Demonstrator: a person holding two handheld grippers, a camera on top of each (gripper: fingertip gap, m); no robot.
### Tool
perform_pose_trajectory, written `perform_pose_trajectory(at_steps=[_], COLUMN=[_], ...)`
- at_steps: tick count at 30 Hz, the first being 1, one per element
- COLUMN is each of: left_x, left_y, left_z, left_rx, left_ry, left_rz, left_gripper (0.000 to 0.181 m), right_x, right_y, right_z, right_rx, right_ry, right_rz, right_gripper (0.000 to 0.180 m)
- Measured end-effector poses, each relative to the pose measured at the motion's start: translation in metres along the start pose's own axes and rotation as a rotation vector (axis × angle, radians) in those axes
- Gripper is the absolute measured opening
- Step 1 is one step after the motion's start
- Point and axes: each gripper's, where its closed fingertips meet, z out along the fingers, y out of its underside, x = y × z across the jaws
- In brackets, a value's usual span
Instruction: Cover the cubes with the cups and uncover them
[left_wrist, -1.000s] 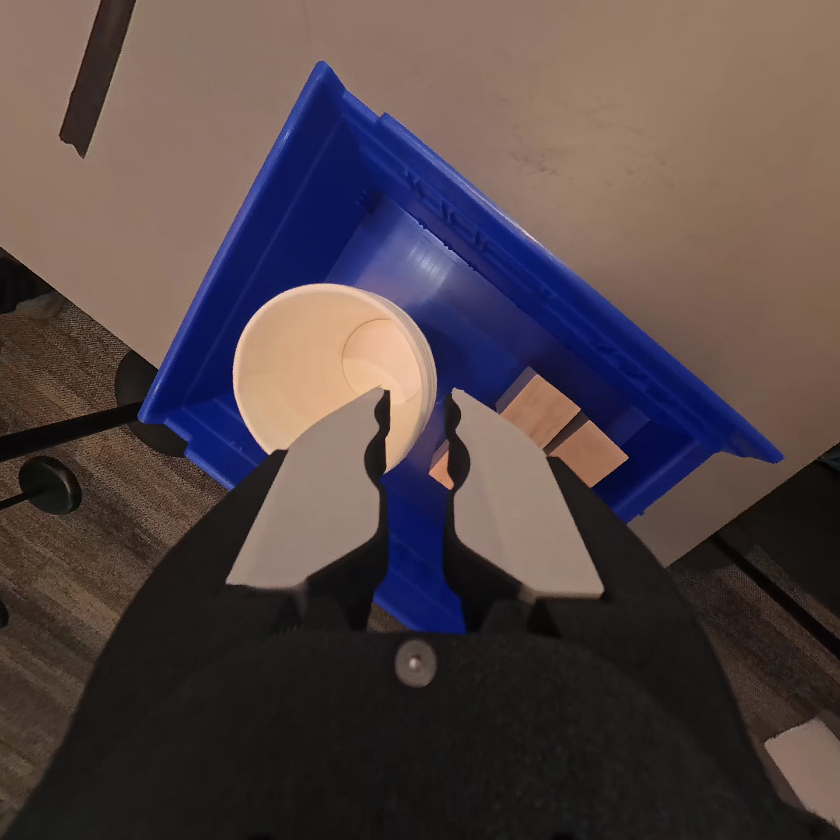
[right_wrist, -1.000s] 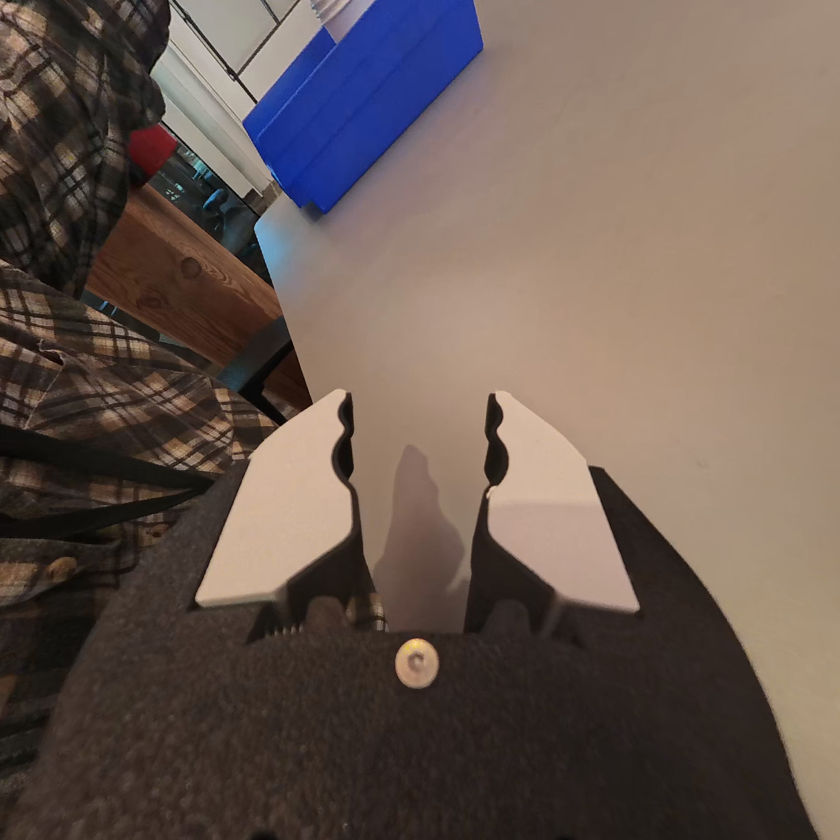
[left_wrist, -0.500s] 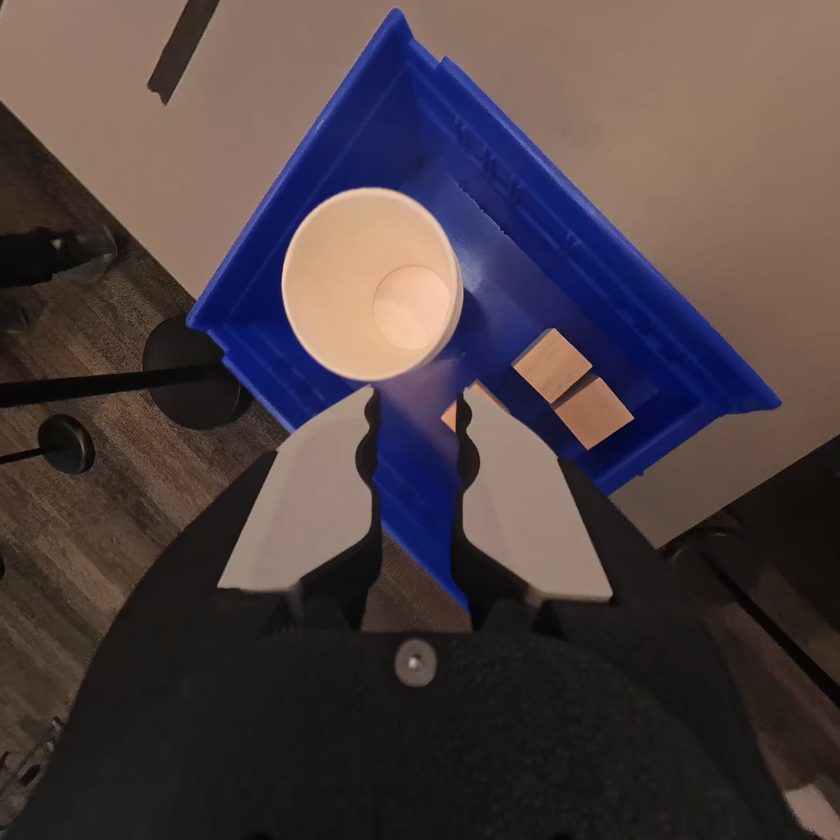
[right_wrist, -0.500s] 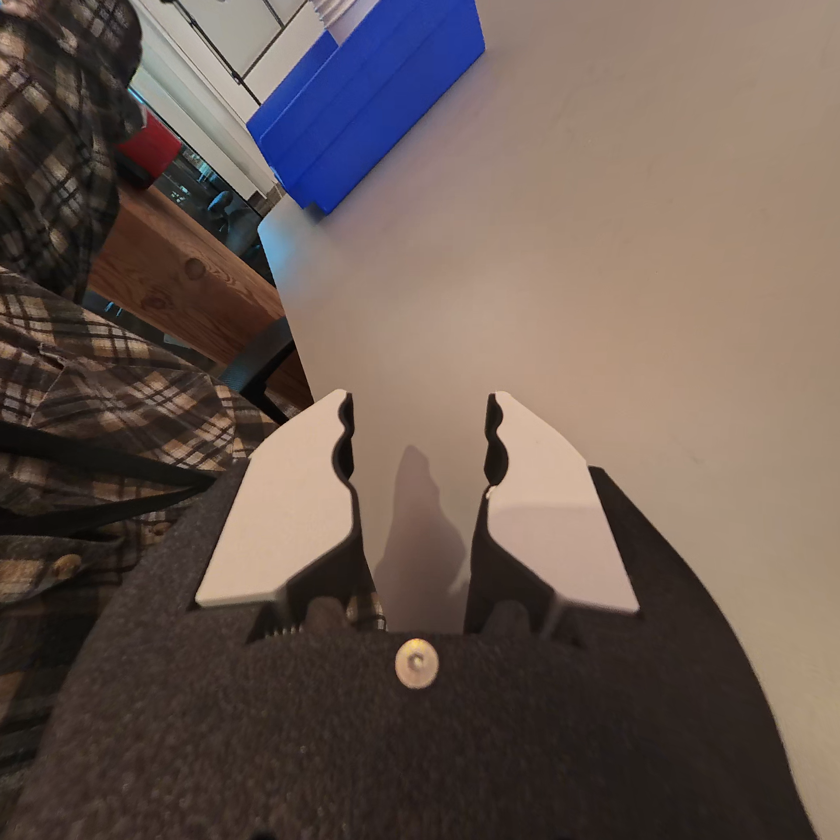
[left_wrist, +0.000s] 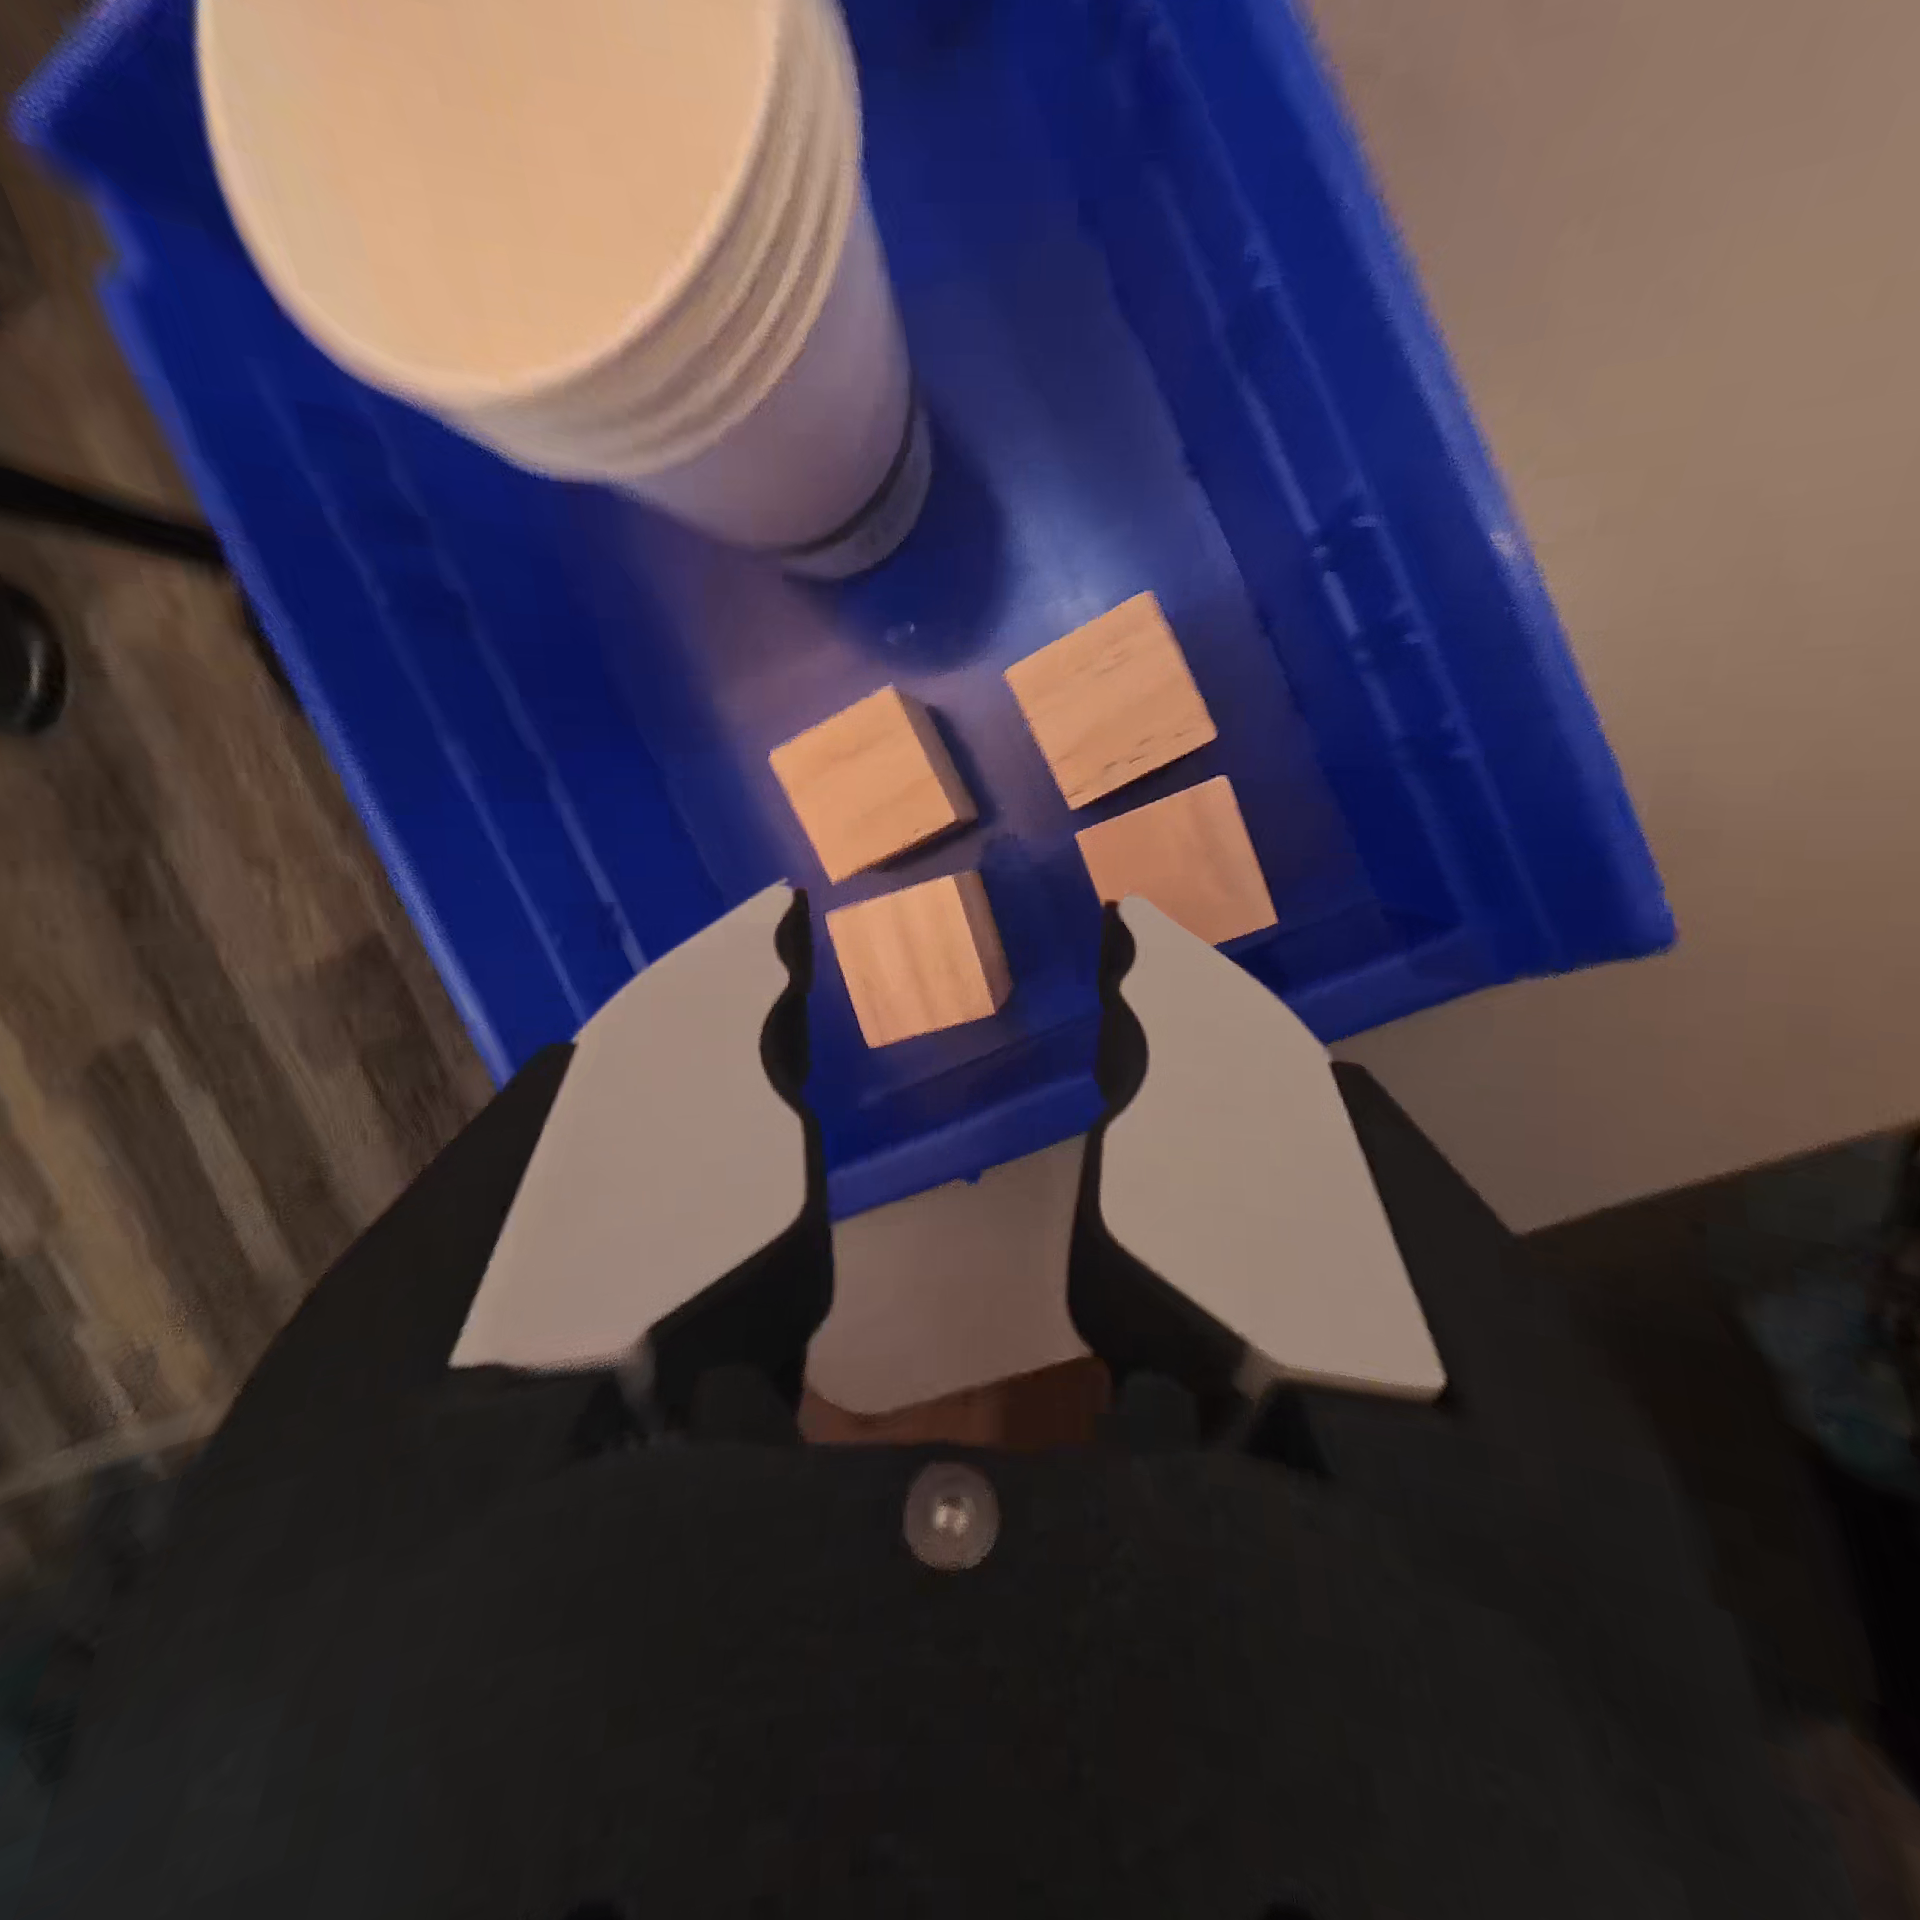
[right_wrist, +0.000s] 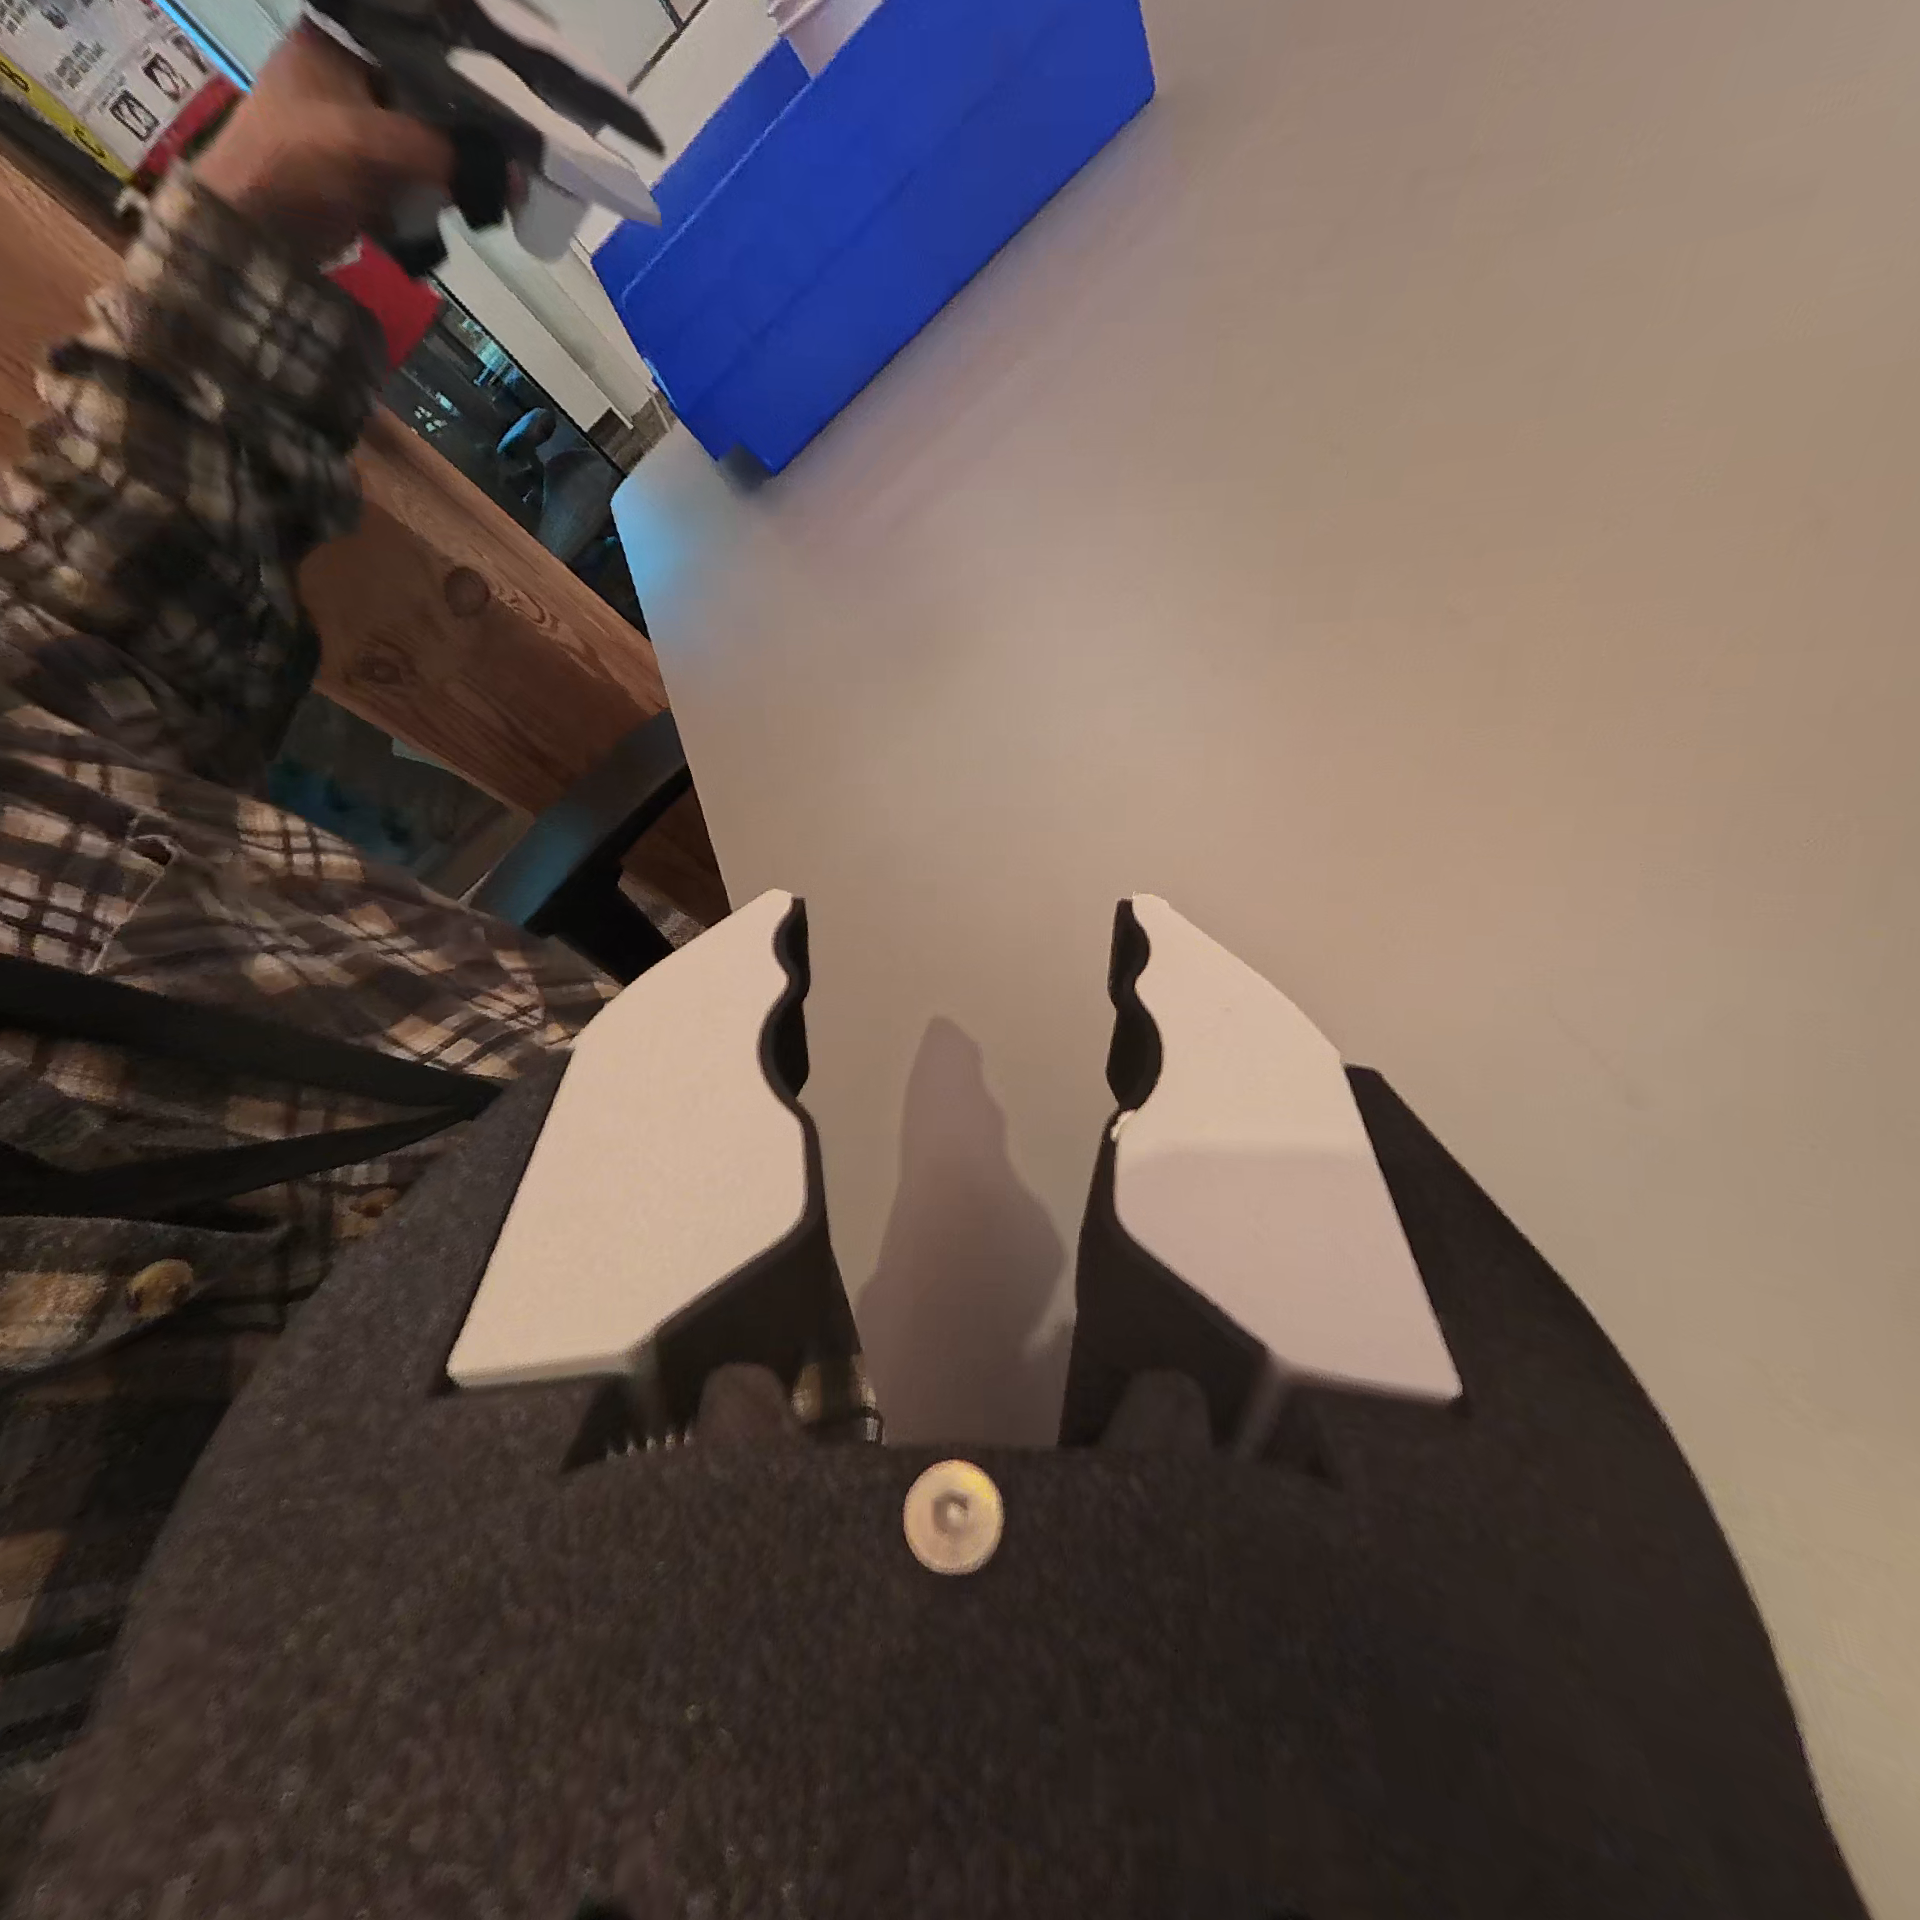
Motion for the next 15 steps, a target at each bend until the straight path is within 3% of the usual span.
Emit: perform_pose_trajectory(at_steps=[4, 7, 10, 15], left_x=[-0.003, -0.016, -0.009, -0.019], left_y=[0.010, 0.022, 0.027, 0.043], left_z=[0.003, 0.007, 0.019, 0.039], left_rx=[0.027, 0.018, -0.009, -0.121], left_ry=[-0.019, -0.056, 0.002, -0.049], left_rz=[-0.353, -0.458, -0.499, -0.446], left_gripper=[0.057, 0.062, 0.063, 0.066], right_x=[-0.001, -0.002, 0.000, 0.002], right_y=[0.001, 0.003, 0.005, 0.006], right_z=[0.001, 0.000, -0.001, -0.007], right_rx=[-0.005, -0.002, 0.007, 0.022], right_ry=[-0.008, -0.019, -0.027, -0.035], right_rz=[-0.003, -0.004, 0.004, 0.011], right_gripper=[0.055, 0.055, 0.055, 0.055])
